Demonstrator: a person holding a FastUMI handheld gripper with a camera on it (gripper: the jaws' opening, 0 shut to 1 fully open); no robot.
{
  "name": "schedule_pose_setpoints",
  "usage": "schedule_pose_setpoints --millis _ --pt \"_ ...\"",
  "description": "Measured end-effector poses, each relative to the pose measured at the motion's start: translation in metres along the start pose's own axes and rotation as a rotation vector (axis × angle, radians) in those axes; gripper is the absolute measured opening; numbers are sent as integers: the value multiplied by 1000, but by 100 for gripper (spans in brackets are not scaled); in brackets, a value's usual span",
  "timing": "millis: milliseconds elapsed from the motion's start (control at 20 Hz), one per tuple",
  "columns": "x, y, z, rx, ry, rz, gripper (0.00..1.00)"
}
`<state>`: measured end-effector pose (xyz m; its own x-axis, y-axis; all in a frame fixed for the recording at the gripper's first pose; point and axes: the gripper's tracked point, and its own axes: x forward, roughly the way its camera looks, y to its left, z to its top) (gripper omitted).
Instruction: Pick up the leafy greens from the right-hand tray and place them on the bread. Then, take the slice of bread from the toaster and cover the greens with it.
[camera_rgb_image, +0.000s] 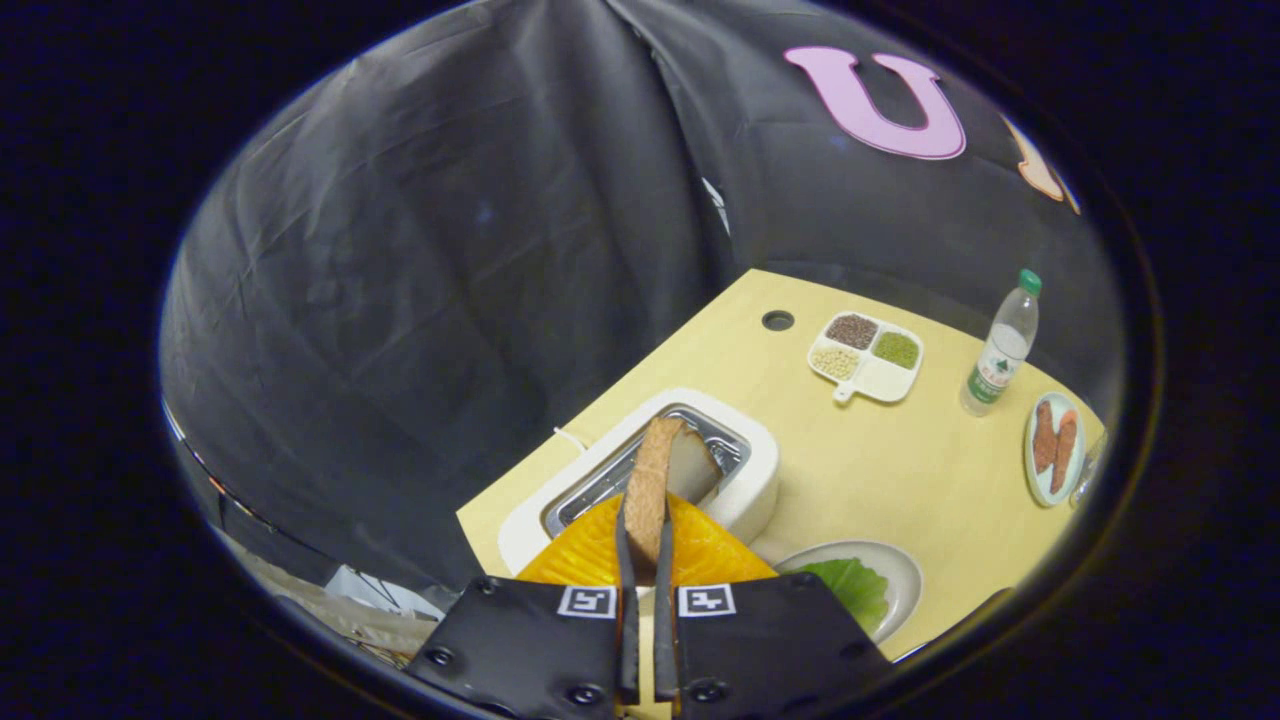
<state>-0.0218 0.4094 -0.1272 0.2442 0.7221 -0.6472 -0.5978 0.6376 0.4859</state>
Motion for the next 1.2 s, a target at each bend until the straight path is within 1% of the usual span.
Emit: schedule_pose_setpoints --millis 350,700,950,1200 --pt "-40 -21 4 112 -79 26 9" --pt "-63 -37 -1 155 -124 44 8" --pt "-70 -52 -20 168 -120 25 8" --pt "-64 -81 -52 243 -93 -11 8"
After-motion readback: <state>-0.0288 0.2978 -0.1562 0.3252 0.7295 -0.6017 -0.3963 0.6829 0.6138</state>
